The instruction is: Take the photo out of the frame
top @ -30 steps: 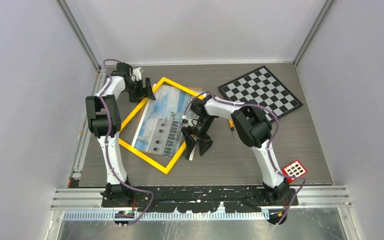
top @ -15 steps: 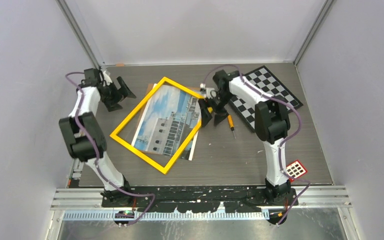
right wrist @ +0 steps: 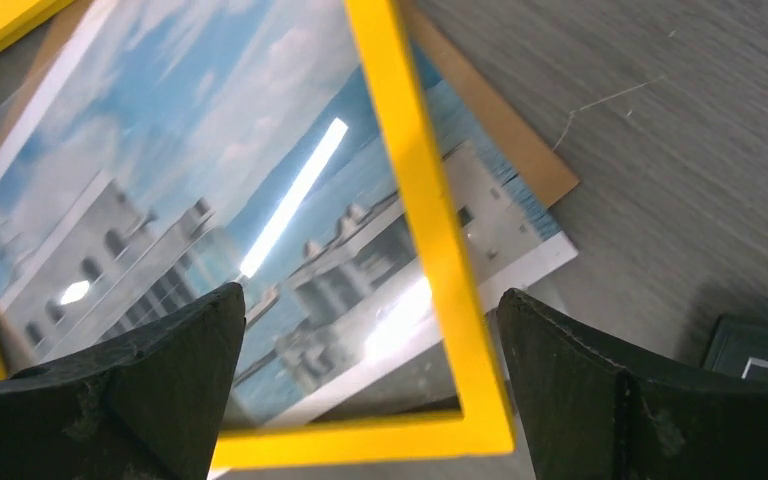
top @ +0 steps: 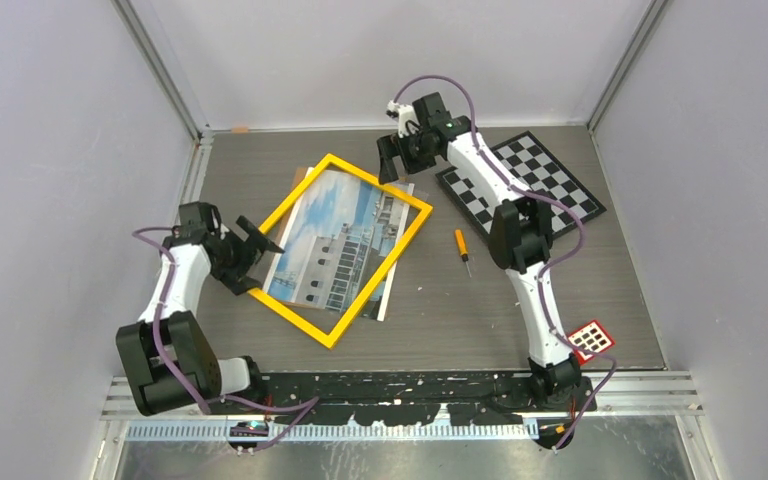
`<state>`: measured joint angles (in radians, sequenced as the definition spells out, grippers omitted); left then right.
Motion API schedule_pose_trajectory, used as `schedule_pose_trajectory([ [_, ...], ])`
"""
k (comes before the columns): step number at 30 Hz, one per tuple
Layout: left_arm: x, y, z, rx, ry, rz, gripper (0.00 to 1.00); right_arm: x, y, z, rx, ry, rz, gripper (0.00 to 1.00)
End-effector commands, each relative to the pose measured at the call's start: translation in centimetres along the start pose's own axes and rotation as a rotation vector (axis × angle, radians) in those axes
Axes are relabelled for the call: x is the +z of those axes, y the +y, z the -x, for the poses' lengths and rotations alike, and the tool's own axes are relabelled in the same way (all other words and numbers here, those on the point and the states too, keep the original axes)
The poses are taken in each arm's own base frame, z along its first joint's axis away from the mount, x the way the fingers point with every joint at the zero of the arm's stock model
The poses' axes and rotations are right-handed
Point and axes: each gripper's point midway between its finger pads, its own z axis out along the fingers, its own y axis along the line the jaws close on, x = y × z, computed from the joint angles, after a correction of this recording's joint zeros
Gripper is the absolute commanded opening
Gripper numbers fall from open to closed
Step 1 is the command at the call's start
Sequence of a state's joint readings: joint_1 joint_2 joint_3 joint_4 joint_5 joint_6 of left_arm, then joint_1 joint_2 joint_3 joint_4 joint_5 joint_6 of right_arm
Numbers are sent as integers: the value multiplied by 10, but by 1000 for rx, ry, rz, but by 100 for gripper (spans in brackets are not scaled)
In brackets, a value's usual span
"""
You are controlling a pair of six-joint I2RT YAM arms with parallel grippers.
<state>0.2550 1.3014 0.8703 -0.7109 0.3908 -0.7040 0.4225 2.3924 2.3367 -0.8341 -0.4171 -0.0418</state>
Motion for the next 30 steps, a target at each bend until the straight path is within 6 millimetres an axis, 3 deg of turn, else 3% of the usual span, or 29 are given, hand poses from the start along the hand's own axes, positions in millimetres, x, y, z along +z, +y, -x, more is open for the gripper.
schedule_pose_trajectory([
  [1, 1, 19, -19, -72, 13, 40, 100, 22, -25, 46, -20, -185, -87, 100],
  [9, 11, 37, -44, -114, 60, 48, 100, 66, -46, 79, 69, -353, -106, 100],
  [15, 20, 53, -64, -151, 83, 45, 100, 91, -55, 77, 61, -385, -98, 100],
  [21, 34, 58, -66, -176, 56, 29, 100, 116, -53, 34, 105, -252, -53, 98],
  [30, 64, 54, -62, -152, 32, 15, 100, 116, -35, -38, 220, 9, 28, 86],
])
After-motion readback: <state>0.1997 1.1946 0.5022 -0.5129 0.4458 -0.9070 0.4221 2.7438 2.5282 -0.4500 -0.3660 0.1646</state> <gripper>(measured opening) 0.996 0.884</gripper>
